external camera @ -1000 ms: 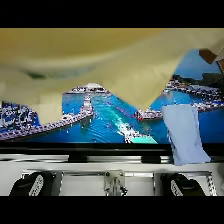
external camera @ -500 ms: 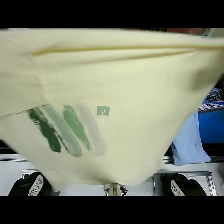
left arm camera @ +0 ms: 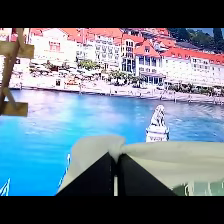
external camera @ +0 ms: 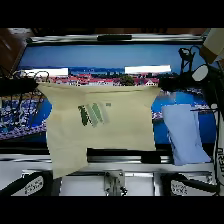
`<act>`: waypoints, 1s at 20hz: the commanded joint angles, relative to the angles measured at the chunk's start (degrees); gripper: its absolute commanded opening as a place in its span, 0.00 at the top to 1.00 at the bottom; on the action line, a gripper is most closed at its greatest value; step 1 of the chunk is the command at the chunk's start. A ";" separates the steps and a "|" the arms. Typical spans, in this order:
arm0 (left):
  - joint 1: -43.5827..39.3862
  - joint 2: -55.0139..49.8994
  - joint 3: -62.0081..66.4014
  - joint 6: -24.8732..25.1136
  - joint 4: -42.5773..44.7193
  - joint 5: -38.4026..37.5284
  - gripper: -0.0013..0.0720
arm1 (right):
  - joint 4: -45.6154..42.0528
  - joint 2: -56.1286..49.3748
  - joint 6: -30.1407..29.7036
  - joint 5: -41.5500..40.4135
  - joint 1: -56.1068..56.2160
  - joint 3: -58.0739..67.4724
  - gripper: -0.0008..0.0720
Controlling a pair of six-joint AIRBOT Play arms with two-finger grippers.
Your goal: Fold the shirts.
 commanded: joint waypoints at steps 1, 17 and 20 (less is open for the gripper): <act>-3.78 -13.46 1.33 1.07 -2.62 15.47 0.94 | 14.73 -9.49 -2.14 -19.37 0.74 -1.38 0.90; -4.15 -33.22 16.61 -2.80 -1.97 6.01 0.94 | 14.16 -15.65 -2.40 -22.43 3.67 -1.16 0.90; -2.89 -31.52 17.97 -1.70 2.80 -4.31 0.94 | 8.15 -12.17 -2.14 -12.35 2.67 -1.16 0.90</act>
